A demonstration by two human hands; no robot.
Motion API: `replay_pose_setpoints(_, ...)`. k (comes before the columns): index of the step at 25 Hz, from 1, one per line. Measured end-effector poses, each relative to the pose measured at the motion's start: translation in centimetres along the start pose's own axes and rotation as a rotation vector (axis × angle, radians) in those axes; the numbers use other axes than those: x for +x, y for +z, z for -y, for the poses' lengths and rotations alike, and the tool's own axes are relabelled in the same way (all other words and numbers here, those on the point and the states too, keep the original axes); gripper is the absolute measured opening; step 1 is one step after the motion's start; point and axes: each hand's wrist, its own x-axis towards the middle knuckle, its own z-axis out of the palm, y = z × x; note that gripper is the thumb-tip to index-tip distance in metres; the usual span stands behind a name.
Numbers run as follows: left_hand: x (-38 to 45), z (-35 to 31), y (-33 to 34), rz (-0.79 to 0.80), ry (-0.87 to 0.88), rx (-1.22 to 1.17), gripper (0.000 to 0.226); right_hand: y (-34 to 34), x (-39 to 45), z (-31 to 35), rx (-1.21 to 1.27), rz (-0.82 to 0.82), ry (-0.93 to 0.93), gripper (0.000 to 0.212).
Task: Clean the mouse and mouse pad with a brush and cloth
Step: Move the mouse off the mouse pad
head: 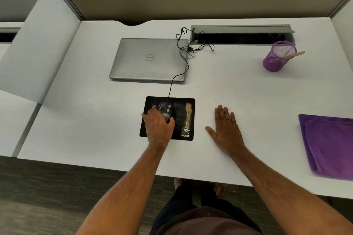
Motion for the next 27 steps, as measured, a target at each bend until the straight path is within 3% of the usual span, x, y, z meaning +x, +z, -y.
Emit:
replay_pose_setpoints(6,1.0,1.8,-1.4,-0.081,-0.046,-0.101,0.08,-0.1,-0.1,0.0,-0.001,0.001,0.001,0.085)
replay_pose_setpoints(19,4.3,8.9,-4.2,-0.11,-0.158,-0.09,0.08,0.4,0.2,-0.2,0.004,-0.025,-0.018,0.097)
replay_pose_setpoints(27,5.5,12.3,-4.8,-0.109,-0.196,-0.114,0.077,0.7,0.3,-0.1,0.007,-0.03,-0.014,0.093)
